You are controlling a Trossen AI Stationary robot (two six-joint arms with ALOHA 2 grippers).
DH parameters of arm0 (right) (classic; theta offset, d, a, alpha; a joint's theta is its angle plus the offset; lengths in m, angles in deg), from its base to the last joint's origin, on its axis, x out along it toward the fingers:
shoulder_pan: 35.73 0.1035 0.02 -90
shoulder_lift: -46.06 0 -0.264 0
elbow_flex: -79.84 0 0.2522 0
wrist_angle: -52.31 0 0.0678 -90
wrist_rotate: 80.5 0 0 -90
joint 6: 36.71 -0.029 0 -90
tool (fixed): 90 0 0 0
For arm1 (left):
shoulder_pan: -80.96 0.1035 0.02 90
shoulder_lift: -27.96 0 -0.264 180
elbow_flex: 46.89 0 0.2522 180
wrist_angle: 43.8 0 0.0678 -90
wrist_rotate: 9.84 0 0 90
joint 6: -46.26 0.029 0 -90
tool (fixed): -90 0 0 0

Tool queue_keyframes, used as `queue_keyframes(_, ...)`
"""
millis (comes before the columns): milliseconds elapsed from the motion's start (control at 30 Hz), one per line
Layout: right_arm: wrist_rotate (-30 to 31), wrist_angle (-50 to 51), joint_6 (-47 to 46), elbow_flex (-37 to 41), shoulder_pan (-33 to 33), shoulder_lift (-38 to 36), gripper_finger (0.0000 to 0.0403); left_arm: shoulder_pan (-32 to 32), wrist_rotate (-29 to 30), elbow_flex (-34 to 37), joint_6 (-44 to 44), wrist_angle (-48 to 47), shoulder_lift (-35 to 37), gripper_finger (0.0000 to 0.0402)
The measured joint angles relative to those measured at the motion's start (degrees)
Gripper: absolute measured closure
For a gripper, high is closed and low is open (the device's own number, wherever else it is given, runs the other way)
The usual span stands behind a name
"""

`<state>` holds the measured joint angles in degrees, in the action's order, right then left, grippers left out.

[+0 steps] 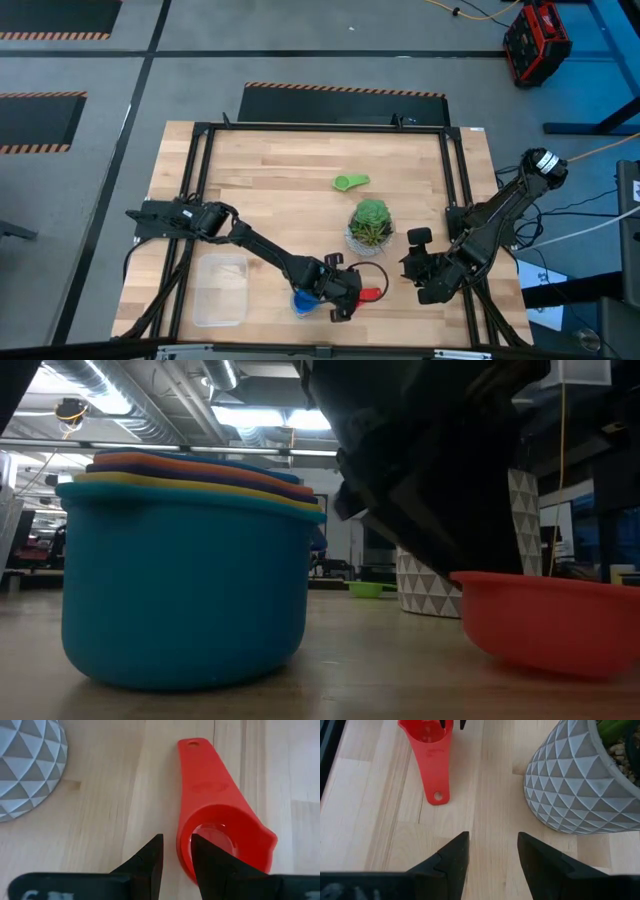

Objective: Nest measuring cups in basket
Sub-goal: Stack the red measuring cup on top of the blue measuring cup

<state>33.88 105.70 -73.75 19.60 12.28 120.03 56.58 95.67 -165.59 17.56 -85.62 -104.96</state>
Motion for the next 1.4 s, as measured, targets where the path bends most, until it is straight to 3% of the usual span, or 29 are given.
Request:
queue_keyframes(333,0.0,0.0,0.0,0.0,0.0,0.0,0.023,0.0,-0.2,0.0,-4.5,-2.2,0.0,0.0313)
queue_keyframes(733,0.0,0.0,0.0,0.0,0.0,0.0,0.023,0.0,-1.7,0.0,-5.7,-4.0,0.0,0.0389)
queue_keyframes(1033,0.0,0.0,0.0,0.0,0.0,0.0,0.023,0.0,-1.7,0.0,-9.5,-1.5,0.6,0.0393)
queue_keyframes(1400,0.0,-0.6,0.0,0.0,0.0,0.0,0.023,-1.3,-4.9,-9.4,-11.7,-5.4,4.1,0.0396)
